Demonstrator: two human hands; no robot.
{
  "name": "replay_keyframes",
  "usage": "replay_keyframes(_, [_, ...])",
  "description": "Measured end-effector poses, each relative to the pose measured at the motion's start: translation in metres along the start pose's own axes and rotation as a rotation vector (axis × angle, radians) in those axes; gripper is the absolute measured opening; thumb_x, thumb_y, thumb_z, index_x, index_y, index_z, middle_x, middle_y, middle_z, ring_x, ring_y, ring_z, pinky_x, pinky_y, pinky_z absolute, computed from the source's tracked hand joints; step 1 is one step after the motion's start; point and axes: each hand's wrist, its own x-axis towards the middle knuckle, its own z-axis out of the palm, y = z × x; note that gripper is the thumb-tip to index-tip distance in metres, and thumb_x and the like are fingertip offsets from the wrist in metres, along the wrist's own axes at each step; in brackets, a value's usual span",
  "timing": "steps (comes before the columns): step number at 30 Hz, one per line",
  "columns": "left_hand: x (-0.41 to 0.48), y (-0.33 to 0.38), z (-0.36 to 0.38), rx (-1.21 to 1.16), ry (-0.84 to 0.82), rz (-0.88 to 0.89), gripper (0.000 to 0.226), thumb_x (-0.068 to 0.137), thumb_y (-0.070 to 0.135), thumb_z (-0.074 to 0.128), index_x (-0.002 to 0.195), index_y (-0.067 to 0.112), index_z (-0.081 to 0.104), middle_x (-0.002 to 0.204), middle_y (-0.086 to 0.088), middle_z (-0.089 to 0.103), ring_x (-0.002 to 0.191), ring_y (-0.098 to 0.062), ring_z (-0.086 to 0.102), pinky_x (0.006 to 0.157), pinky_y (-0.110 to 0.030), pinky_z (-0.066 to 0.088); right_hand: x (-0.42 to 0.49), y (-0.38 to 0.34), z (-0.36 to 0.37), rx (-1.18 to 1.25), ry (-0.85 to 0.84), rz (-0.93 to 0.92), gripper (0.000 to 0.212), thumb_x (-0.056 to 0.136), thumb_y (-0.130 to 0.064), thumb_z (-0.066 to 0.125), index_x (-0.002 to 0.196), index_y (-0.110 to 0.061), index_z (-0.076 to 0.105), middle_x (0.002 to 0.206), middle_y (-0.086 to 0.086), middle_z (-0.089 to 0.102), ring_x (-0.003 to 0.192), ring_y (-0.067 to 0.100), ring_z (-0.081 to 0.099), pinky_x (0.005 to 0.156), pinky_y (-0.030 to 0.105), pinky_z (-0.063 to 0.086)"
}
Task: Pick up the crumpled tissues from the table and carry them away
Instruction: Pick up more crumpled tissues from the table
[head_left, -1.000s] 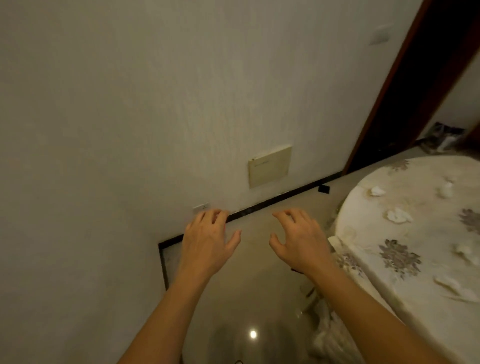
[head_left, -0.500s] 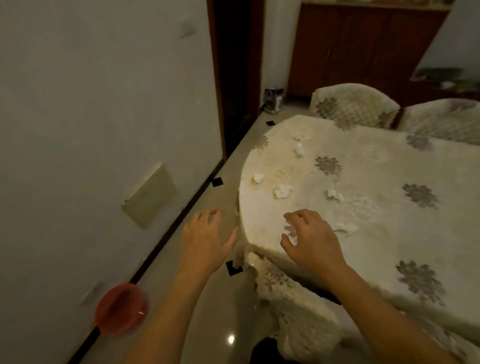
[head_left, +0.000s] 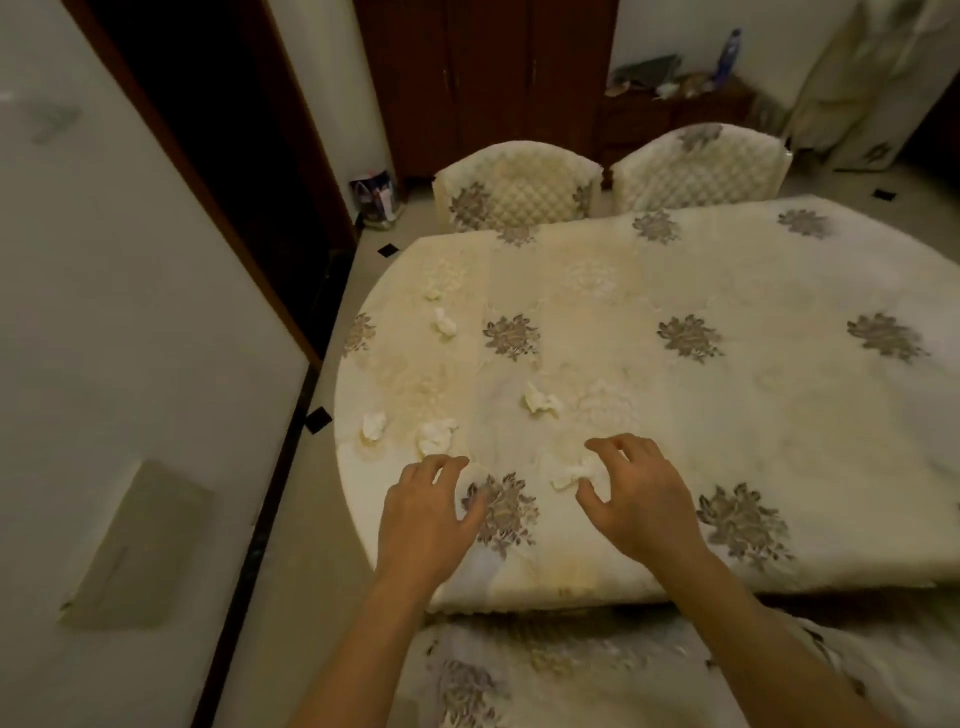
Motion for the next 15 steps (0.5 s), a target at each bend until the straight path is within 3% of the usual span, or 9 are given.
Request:
replay_keyframes(12, [0.123, -0.013, 0.082, -0.145, -0.222, 0.101, 0.039, 0.092, 0.037, 0.061, 0.128, 0.019, 0.061, 0.124, -0.001, 0.062, 0.113, -0.024, 0.054, 0.093, -0.036, 0.044, 0.019, 0.047, 0.051, -0.017, -0.105, 0.364, 0.047, 0.088, -0.045, 0.062, 0.125, -0.017, 0.063, 0.118, 0.004, 0.065, 0.108, 0.025, 0.058, 0.083, 0.038, 0.052])
replay_keyframes(15, [0.153, -0.019, 0.11, -0.162, -0.255, 0.113, 0.043, 0.092, 0.037, 0.062, 0.131, 0.019, 0.058, 0.127, -0.004, 0.059, 0.112, -0.025, 0.055, 0.091, -0.036, 0.046, 0.031, 0.049, 0.077, 0.002, -0.12, 0.44, 0.051, 0.088, -0.05, 0.062, 0.126, -0.016, 0.063, 0.115, 0.004, 0.064, 0.103, 0.025, 0.058, 0.078, 0.037, 0.053])
